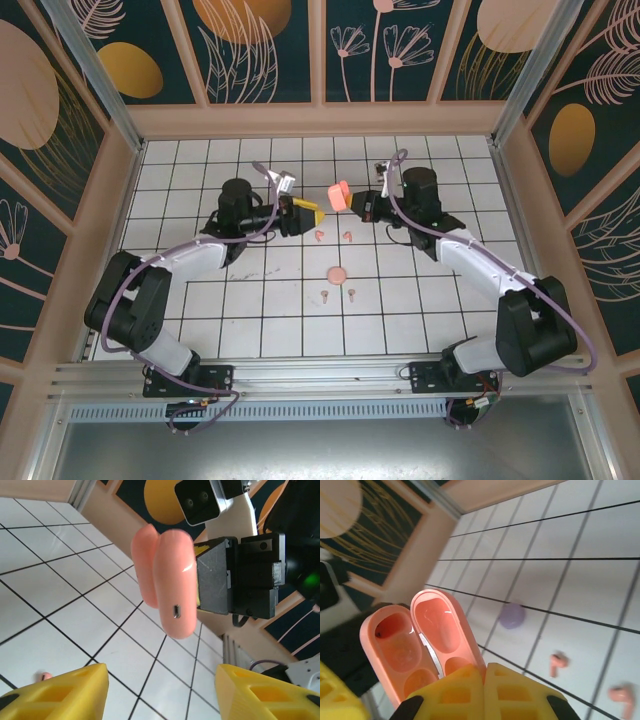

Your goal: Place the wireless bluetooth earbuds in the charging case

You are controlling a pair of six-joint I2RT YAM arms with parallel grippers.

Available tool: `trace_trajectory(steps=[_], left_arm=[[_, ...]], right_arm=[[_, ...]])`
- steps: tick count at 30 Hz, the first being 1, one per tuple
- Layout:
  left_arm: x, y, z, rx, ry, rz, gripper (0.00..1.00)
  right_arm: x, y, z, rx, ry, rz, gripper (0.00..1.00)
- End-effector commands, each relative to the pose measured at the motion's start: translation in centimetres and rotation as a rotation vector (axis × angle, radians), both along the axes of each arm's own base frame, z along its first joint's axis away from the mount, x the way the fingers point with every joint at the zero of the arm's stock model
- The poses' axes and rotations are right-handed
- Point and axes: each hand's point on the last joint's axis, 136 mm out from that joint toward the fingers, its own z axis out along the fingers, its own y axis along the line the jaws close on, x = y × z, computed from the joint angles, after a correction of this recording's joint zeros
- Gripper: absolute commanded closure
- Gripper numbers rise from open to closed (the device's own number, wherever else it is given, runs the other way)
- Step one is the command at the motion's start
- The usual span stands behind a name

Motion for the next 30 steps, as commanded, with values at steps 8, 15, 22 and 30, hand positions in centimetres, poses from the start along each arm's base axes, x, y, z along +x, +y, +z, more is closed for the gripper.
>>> trace_trajectory(steps=[8, 15, 22, 30], left_arm=[[-0.5, -0.7, 0.6, 0.193, -0.056, -0.198, 0.34], [-0.5, -0.8, 0.5, 0.257, -0.058, -0.264, 0.33], [-0.4, -1.5, 0.3, 0.244, -0.031, -0.336, 0.33], [-0.2, -2.0, 0.4, 0.224, -0.010, -0.389, 0.33]], right_arm=[[0.9, -2.0, -0.3, -0.319, -0.140, 0.061, 1.00], [-1.1, -1.0, -0.4, -0.313, -0.146, 0.198, 1.00], [-2.2, -0.5, -0.3, -0.297, -0.145, 0.244, 1.00], [-2.4, 0.7, -0.1, -0.285, -0.150, 0.277, 1.00]])
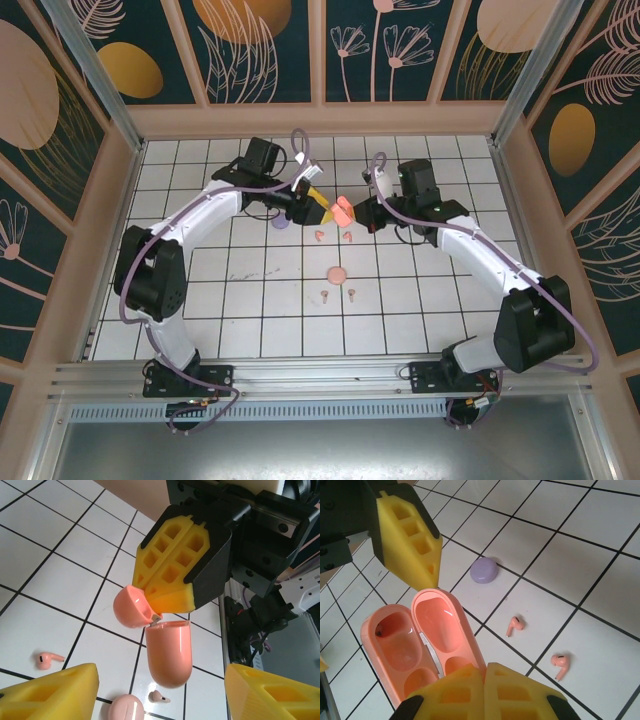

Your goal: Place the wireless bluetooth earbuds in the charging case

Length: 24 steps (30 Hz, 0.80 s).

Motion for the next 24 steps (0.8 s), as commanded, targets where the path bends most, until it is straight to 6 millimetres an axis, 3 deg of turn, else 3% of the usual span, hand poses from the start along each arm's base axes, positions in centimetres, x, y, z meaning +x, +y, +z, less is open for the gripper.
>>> trace_trajectory(steps=[1, 14, 24], left_arm=[[-0.3, 0.0, 0.4, -0.023, 0.017, -0.049, 0.33], [-1.1, -0.1, -0.3, -0.037, 0.053, -0.088, 0.38], [-1.4, -0.1, -0.6, -0.047, 0.064, -0.108, 0.55]], right_arm=[[-0.2, 1.3, 1.4, 0.020, -0.030, 0.058, 1.00], [0.0, 3.0, 1.3, 0.009, -0.030, 0.082, 1.00], [0.3, 3.5, 1.6, 0.012, -0.033, 0.080, 1.00]])
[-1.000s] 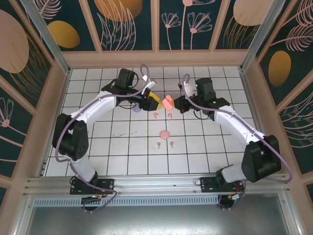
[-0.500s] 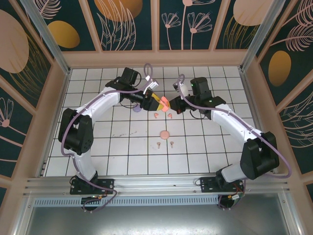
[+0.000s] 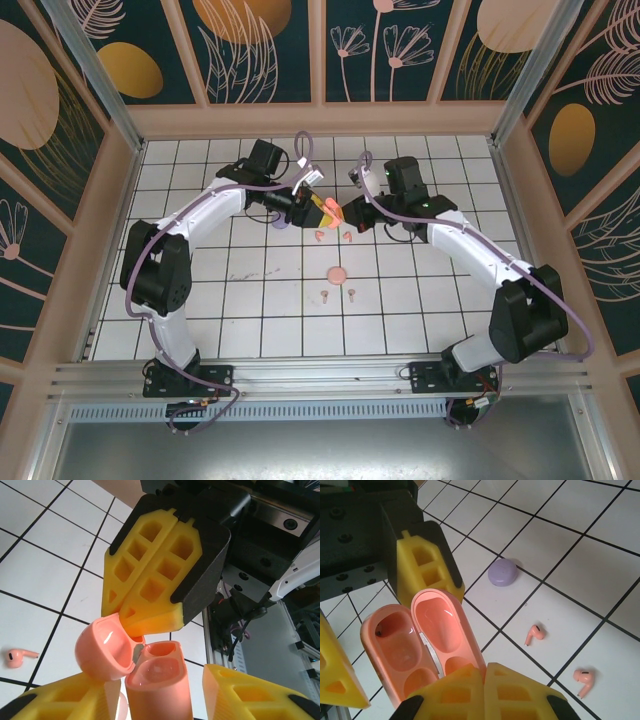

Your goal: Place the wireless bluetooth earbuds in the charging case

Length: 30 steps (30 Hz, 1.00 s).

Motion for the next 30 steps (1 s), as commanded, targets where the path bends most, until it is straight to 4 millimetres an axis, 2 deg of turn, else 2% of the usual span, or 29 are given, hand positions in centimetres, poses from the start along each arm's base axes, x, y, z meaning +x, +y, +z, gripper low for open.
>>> trace_trajectory(steps=[1, 7, 15, 17, 19, 21, 26, 27, 30], left_arm=[[-0.2, 0.0, 0.3, -0.029, 0.007, -0.029, 0.56], [-0.1, -0.1, 0.3, -0.036, 0.008, -0.034, 0.67], [-0.3, -0.1, 0.2, -0.048, 0.010, -0.042, 0.94], [-0.2, -0.1, 0.3, -0.056, 0.001, -0.033, 0.97], [0.1, -0.1, 0.5, -0.062, -0.017, -0.007, 1.00], [0.7, 0.1, 1.0, -0.079, -0.049, 0.035, 1.00], [2.9, 1.9, 2.8, -0.130, -0.127, 0.186, 1.00], [3.1, 2.6, 4.2, -0.150, -0.165, 0.219, 1.00], [3.8, 4.1, 5.7, -0.183, -0.228, 0.325, 1.00]], right_arm=[[0.5, 0.9, 1.4, 0.014, -0.039, 0.020, 1.00], [0.5, 1.2, 1.4, 0.009, -0.039, 0.019, 1.00], [1.4, 0.9, 2.1, -0.001, -0.063, -0.022, 0.99], [1.8, 0.6, 2.6, -0.003, -0.071, -0.046, 0.90], [2.1, 0.2, 3.3, -0.001, -0.082, -0.076, 0.73], [2.1, -0.6, 4.0, 0.005, -0.086, -0.104, 0.65], [1.4, -3.0, 5.2, 0.033, -0.086, -0.174, 0.49], [1.1, -3.5, 5.2, 0.035, -0.081, -0.187, 0.46], [0.9, -4.8, 4.0, 0.015, -0.043, -0.262, 0.40]])
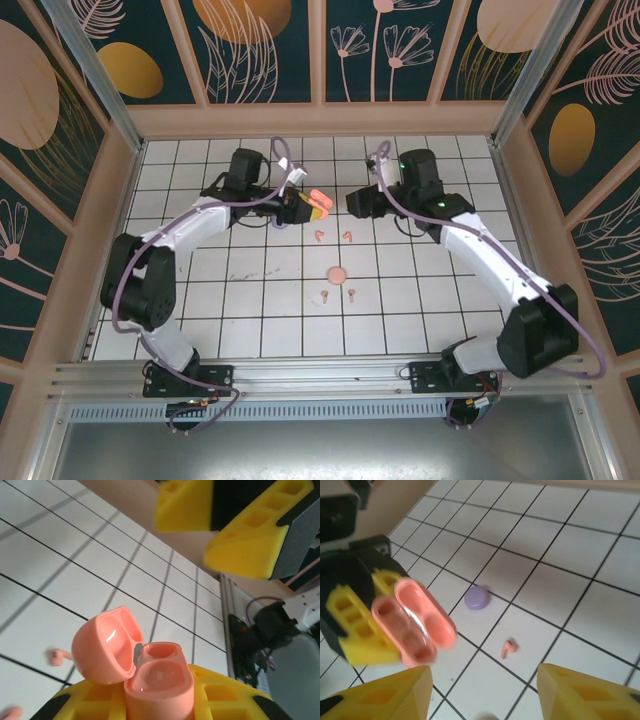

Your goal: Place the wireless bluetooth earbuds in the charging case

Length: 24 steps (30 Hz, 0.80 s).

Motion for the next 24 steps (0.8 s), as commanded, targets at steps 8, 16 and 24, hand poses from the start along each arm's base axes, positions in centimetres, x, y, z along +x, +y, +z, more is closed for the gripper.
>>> trace_trajectory(steps=[8, 16, 24], left_arm=[[1.3, 4.9, 9.5, -0.187, -0.393, 0.417, 1.00], [0.0, 8.9, 12.5, -0.279, -0.598, 0.653, 1.00], [-0.5, 12.7, 12.9, -0.350, -0.665, 0.868, 1.00]], right_arm=[[1.7, -1.7, -5.9, -0.006, 0.204, -0.282, 0.36], [3.4, 1.4, -11.2, -0.103, 0.331, -0.394, 0.36], [4.3, 4.4, -16.7, -0.269, 0.421, -0.510, 0.36]])
